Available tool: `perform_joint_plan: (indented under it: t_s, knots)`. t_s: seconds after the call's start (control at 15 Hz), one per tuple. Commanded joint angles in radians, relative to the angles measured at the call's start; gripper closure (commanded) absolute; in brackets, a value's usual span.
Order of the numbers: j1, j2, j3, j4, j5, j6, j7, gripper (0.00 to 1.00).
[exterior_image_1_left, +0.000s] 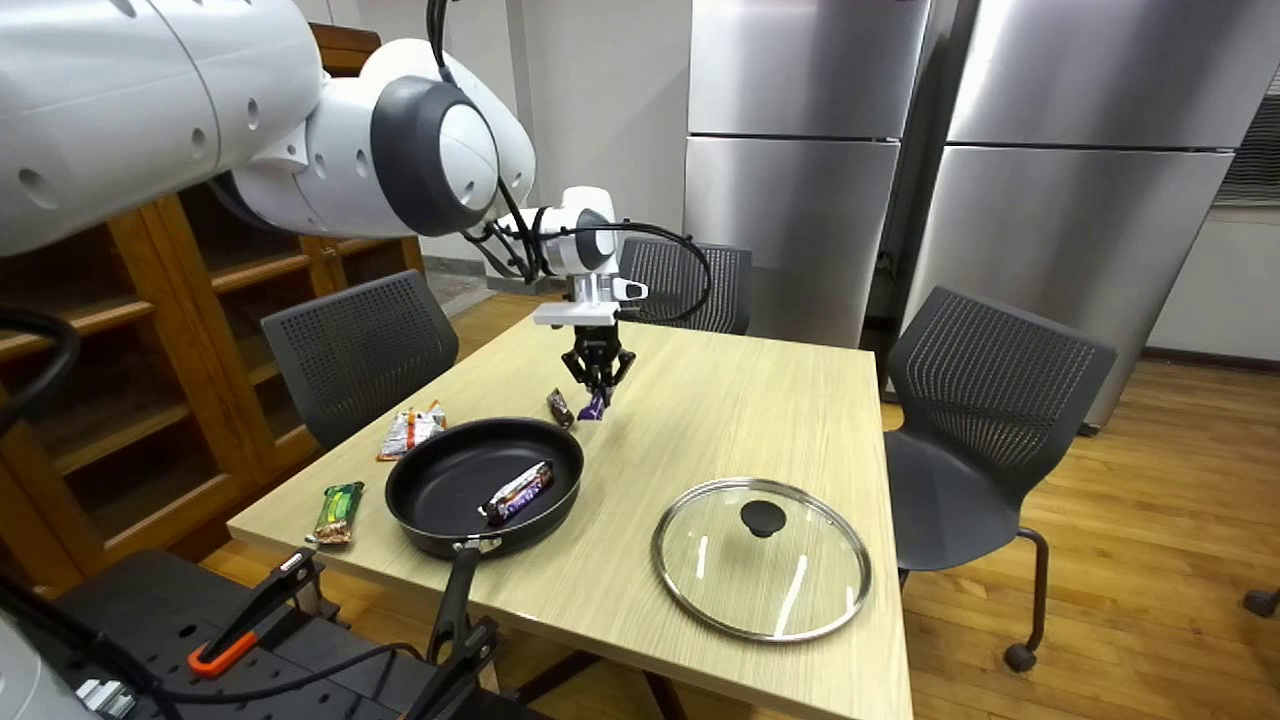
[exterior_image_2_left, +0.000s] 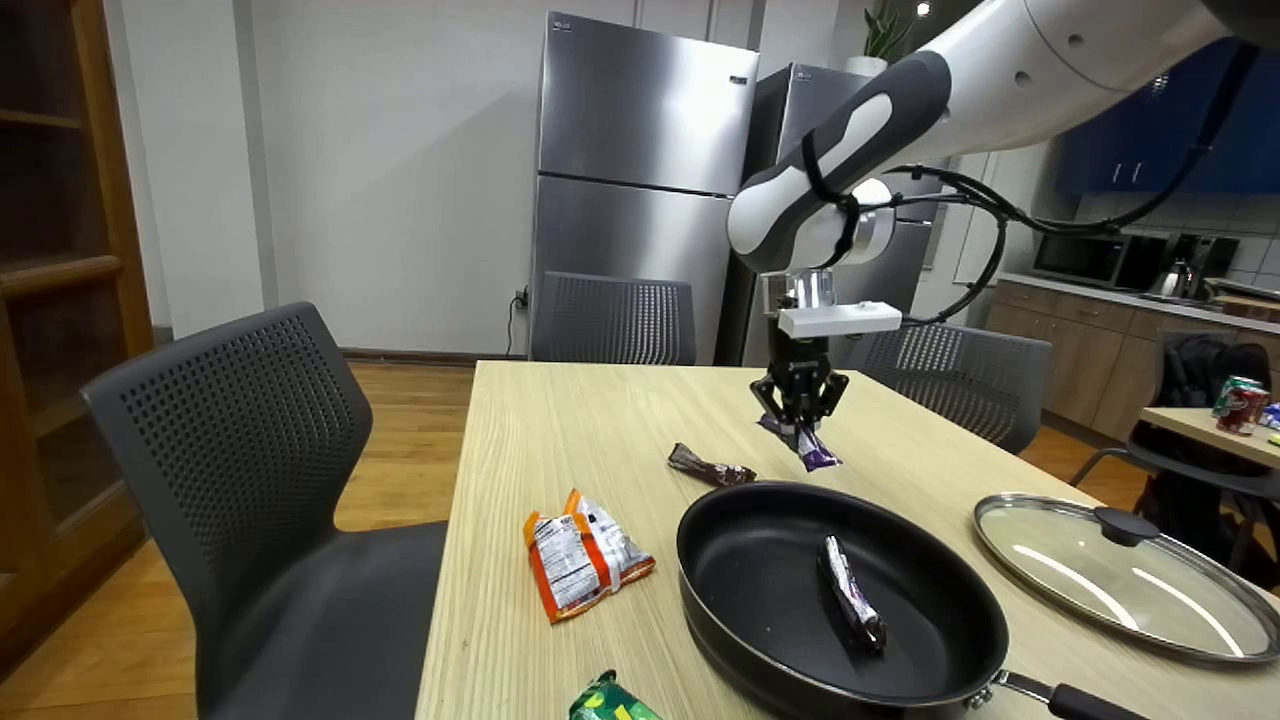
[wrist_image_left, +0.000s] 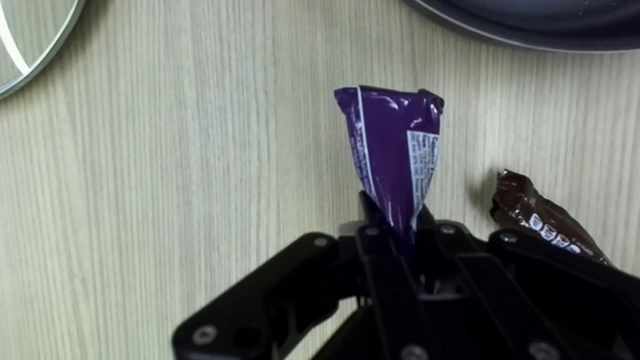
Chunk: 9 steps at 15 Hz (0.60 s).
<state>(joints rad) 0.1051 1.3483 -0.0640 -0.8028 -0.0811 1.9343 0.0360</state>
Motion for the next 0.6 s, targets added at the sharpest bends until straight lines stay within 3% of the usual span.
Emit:
perform_joint_plan:
  t_s: [0.0, 0.53]
  knots:
    - [0.04, -0.137, -0.009, -0.209, -0.027, 0.062, -0.001, 0.96]
    - [0.128, -0.304, -0.015, -0.539, -0.054, 0.223, 0.031, 0.96]
